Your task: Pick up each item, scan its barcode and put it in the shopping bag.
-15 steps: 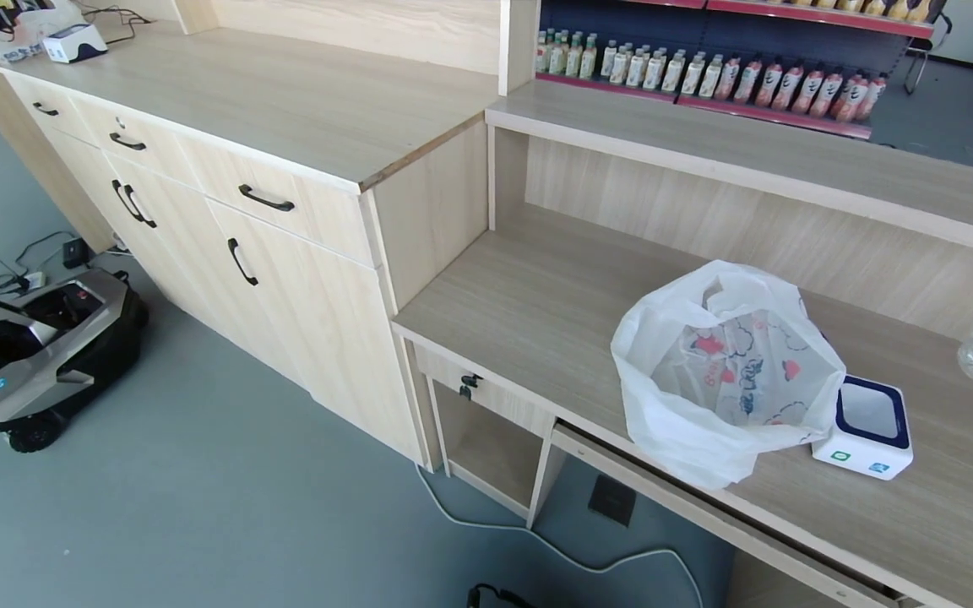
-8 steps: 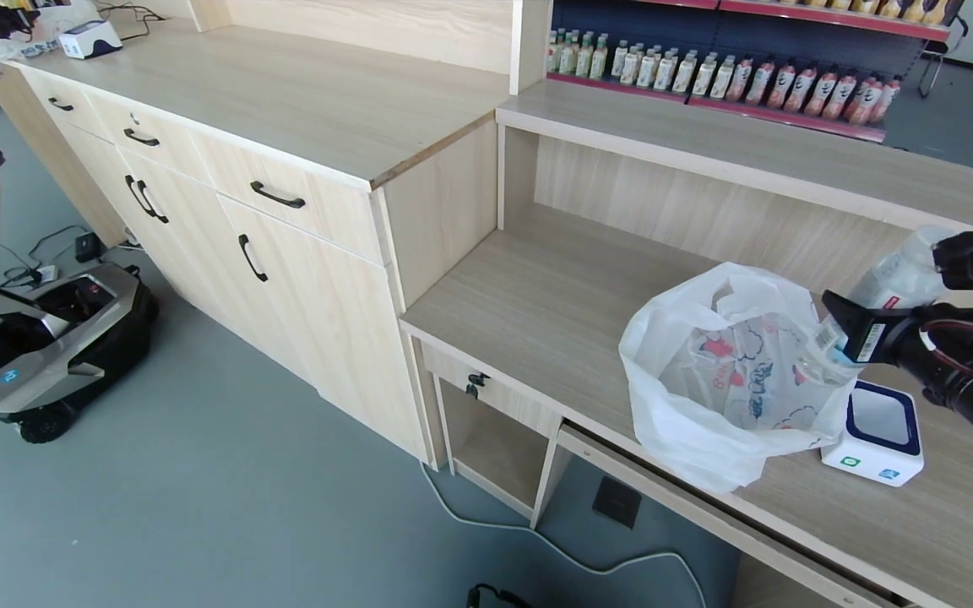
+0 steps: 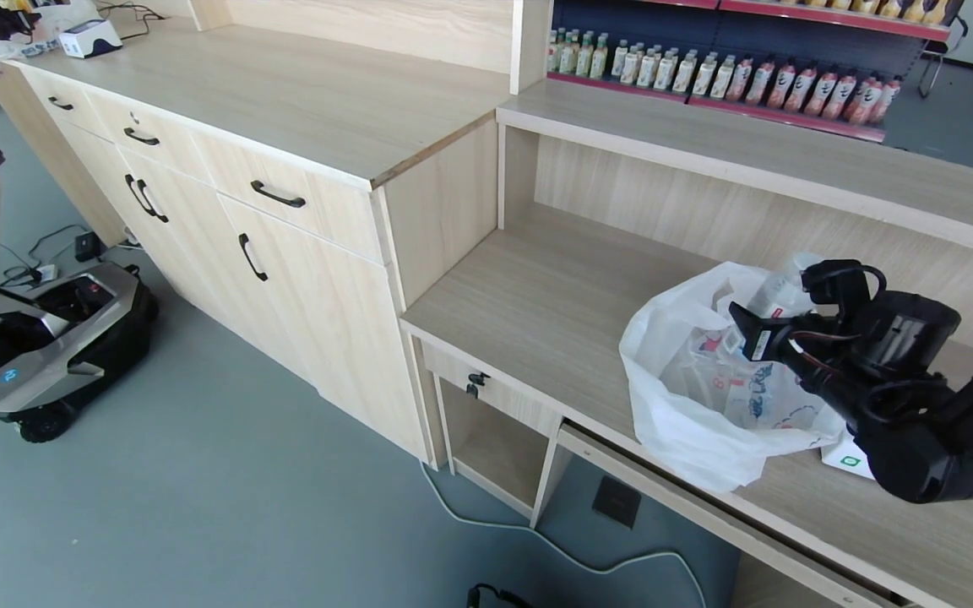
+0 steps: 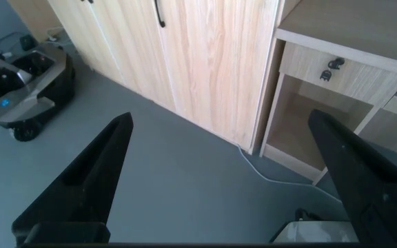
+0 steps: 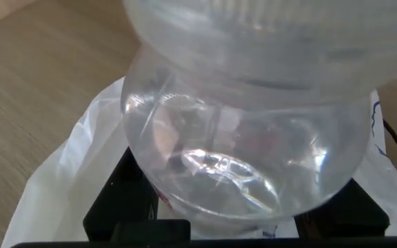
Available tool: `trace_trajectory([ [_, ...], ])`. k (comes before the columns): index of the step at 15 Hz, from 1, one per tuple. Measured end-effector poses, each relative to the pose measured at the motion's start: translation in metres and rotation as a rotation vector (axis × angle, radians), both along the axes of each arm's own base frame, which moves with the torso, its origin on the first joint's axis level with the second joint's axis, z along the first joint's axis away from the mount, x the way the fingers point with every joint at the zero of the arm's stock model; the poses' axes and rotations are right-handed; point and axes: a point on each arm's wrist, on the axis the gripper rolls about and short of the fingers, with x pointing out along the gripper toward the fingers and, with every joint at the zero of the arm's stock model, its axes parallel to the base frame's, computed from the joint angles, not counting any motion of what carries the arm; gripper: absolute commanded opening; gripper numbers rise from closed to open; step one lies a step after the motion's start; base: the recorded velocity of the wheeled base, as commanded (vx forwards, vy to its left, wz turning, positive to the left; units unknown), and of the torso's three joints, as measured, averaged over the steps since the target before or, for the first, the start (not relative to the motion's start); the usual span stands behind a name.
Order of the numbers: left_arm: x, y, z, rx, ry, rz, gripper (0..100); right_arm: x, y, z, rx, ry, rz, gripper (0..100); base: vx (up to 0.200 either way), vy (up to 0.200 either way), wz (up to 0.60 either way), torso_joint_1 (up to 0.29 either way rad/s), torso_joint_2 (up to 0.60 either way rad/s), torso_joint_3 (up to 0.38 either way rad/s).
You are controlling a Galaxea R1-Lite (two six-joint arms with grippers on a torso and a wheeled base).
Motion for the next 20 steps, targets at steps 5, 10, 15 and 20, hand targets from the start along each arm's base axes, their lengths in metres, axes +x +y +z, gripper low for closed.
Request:
trace_trajectory([
  [5,0.0,0.0,0.0,0.0,0.0,0.0,100,0.039,0.001,-0.017,-0.003,-0.018,-0.002,0,0.0,0.0,0.0,0.0,0.0,0.0],
  [10,0.0,0.0,0.0,0.0,0.0,0.0,100,0.049,0.0,-0.037,-0.006,0.018,-0.004,0,0.0,0.0,0.0,0.0,0.0,0.0],
  [15,0.0,0.0,0.0,0.0,0.0,0.0,100,0.052,-0.004,-0.041,-0.002,0.021,-0.014,0,0.0,0.0,0.0,0.0,0.0,0.0],
  [20,0.0,0.0,0.0,0.0,0.0,0.0,100,0.048,-0.005,-0.04,-0.002,0.029,-0.017,100,0.0,0.0,0.0,0.0,0.0,0.0],
])
